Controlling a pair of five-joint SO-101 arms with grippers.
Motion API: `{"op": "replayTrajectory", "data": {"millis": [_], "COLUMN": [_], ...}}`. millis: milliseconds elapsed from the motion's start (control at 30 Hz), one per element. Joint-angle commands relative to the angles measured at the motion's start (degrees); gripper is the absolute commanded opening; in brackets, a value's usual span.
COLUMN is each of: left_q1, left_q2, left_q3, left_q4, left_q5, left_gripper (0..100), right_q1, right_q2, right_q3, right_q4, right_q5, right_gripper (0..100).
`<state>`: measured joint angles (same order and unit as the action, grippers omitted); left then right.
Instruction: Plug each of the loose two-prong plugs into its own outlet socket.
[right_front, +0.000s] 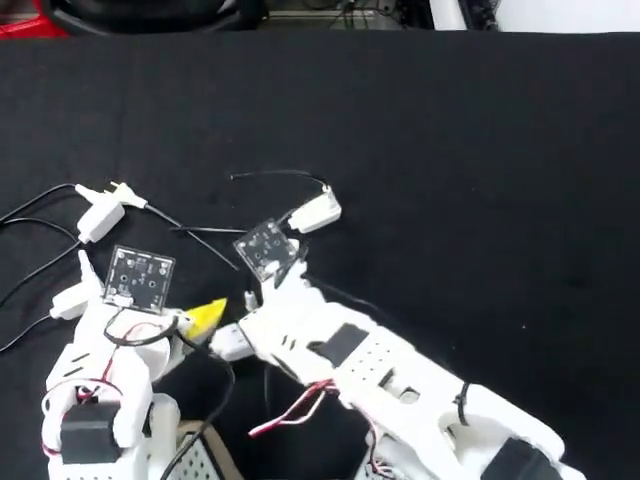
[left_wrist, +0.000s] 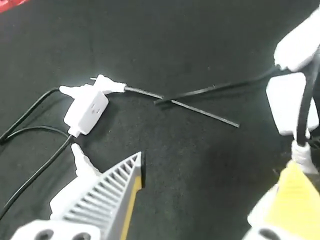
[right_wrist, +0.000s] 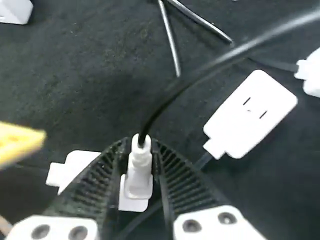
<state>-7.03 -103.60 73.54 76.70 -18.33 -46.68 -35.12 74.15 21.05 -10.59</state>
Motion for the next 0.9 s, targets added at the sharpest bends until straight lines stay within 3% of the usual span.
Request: {"op": "replayTrajectory", "data": {"millis": [0, 200, 467, 633, 867], "left_q1": [-2.07, -3.12, 10.77, 18.95, 21.23], "left_q2": [0.53, 10.46, 34.99, 49.14, 63.91], "left_q3": [-0.48, -5.32, -11.03, -12.97, -10.86], "left_q4": [-2.90, -4.84, -0.97, -2.99, -15.82], "left_q5": [2.73, 2.81, -18.99, -27.25, -27.25], "left_gripper": [41, 29, 31, 36, 36], "right_q1": [1.49, 9.58, 30.33, 36.92, 39.74], "right_q2": [-5.49, -22.11, -44.09, -40.13, -29.67], "right_q3": [-4.35, -5.67, -11.12, -15.87, -20.00], "right_q4": [5.71, 16.09, 36.31, 42.20, 42.46], "right_q5": [0.00, 0.26, 2.55, 2.46, 2.29], "right_gripper": [1.1, 1.1, 1.1, 1.1, 1.1]}}
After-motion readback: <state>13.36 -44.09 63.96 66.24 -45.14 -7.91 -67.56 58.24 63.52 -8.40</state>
